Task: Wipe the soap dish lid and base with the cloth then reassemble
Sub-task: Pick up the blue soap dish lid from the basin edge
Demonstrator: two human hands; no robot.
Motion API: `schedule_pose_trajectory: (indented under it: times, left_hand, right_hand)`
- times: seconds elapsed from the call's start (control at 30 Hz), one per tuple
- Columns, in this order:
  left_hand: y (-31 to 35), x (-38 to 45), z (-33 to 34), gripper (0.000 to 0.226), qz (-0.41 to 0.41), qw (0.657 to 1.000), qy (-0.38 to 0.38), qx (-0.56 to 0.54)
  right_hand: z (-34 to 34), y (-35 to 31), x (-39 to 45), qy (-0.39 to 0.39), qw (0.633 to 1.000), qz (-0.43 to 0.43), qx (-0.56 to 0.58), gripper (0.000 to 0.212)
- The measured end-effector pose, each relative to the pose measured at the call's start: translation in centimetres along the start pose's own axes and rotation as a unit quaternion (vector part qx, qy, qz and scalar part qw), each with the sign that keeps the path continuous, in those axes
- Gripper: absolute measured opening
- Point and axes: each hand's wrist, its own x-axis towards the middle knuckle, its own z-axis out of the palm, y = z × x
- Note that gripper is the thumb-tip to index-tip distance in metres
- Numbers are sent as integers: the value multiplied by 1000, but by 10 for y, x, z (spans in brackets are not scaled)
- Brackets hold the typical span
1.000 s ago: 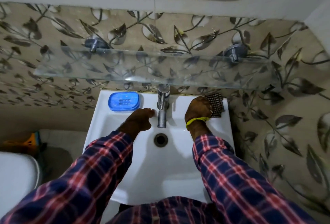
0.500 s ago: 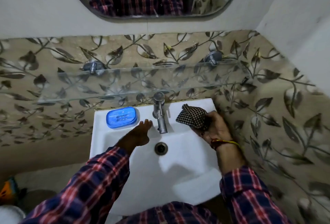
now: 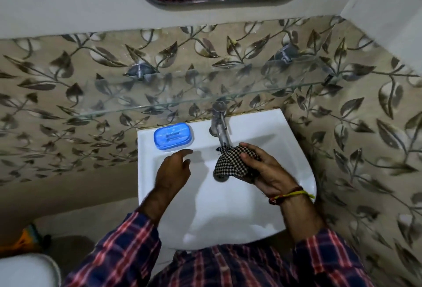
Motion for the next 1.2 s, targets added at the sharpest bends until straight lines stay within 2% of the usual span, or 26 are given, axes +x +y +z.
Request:
schedule_pose_trajectory:
  times: [0.07,0.13,0.23,0.37,0.47,0.5,0.57,0.67,0.73,0.77,0.83,0.9,0.93,1.0,1.1,1.2]
  left_hand:
    - [-3,-3,-6,35,4,1000,22,-15]
    - [-4,-6,-12,35,6,999,37,-30]
    - [-3,-11,-16,34,4,998,47,-47]
    - [2,-19,-17,35,4,998,40,-54]
    - [1,-19,-20,37,-3,998,48,-40]
    - [-1,-18,-21,38,-8,998,49,-32]
    - [-4,-15,-25,39,-21,999,45,-17]
    - [-7,-9,-26,40,-43,998,43,2]
    - [-8,-5,-26,40,-62,997,51,-2]
    - [-8,-3,-27,40,-75,996,54,-9]
    - [-11,0,-28,41,-101,993,60,-18]
    - [-16,2,-29,43,-122,990,69,-27]
    - [-19,4,-29,43,-131,988,77,-33]
    - [-22,8,-30,45,-151,983,92,-44]
    - [-22,14,-30,47,-177,973,126,-76]
    - [-20,20,-27,49,-215,956,150,-132]
  right_hand:
    - [4,-3,-2,-61,998,20,10,54]
    - [9,-3,-3,-82,996,19,-12,61]
    - [21,-4,-6,-65,988,-21,-139,47]
    - [42,-6,-6,17,941,-84,-329,28]
    - [53,-11,-1,-6,933,-12,-361,37]
    - [55,-13,0,-25,927,18,-374,35]
    - [55,-16,3,-38,877,23,-478,27]
    - [64,-18,4,28,786,-77,-613,16]
    - [69,-15,4,77,766,-153,-620,14]
    - [69,-13,6,80,788,-165,-588,19]
    - [68,-9,10,63,872,-149,-462,22]
    - [64,-10,12,50,949,-94,-297,16]
    - [61,-10,11,47,971,-62,-224,15]
    - [57,-9,14,43,989,-23,-137,18]
    - [54,-4,20,20,995,-20,-92,23]
    - [60,1,21,-34,997,18,-70,15]
